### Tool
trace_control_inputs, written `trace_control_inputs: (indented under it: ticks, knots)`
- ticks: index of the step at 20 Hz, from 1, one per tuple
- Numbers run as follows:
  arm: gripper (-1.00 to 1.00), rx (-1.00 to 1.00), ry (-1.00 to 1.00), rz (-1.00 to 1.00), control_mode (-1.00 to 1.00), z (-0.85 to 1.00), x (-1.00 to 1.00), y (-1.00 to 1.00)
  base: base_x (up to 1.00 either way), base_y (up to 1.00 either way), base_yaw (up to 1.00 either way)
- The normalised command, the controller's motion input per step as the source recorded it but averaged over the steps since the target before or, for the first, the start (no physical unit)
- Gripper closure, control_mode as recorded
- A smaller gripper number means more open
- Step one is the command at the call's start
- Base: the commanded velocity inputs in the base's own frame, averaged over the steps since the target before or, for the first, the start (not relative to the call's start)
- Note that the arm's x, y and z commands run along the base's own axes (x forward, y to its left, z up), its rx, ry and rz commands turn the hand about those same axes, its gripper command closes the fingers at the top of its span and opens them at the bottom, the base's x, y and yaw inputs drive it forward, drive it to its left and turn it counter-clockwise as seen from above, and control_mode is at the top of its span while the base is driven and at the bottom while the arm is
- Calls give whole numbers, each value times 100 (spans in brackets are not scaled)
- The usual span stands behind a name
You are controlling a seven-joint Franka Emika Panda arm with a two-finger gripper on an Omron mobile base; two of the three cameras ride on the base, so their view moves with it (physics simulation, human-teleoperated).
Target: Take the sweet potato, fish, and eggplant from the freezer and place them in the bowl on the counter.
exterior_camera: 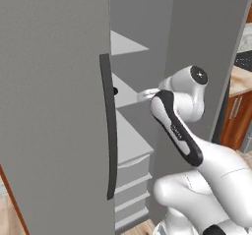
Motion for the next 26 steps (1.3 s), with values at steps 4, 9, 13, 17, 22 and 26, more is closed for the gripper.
trace_control_inputs:
  ticks: [4,9,13,17,22,26]
  knots:
    - [-100,-29,0,17,-100,17,68,16,0,0,0]
    - [-100,-21,0,0,-100,0,27,22,0,0,0]
    - [-100,0,0,0,-100,-2,68,-4,0,0,0]
    - [-100,0,2,1,-100,-6,71,-13,0,0,0]
    - [-100,0,2,11,-100,-18,57,1,0,0,0]
    - [-100,-2,0,9,-100,-23,47,9,0,0,0]
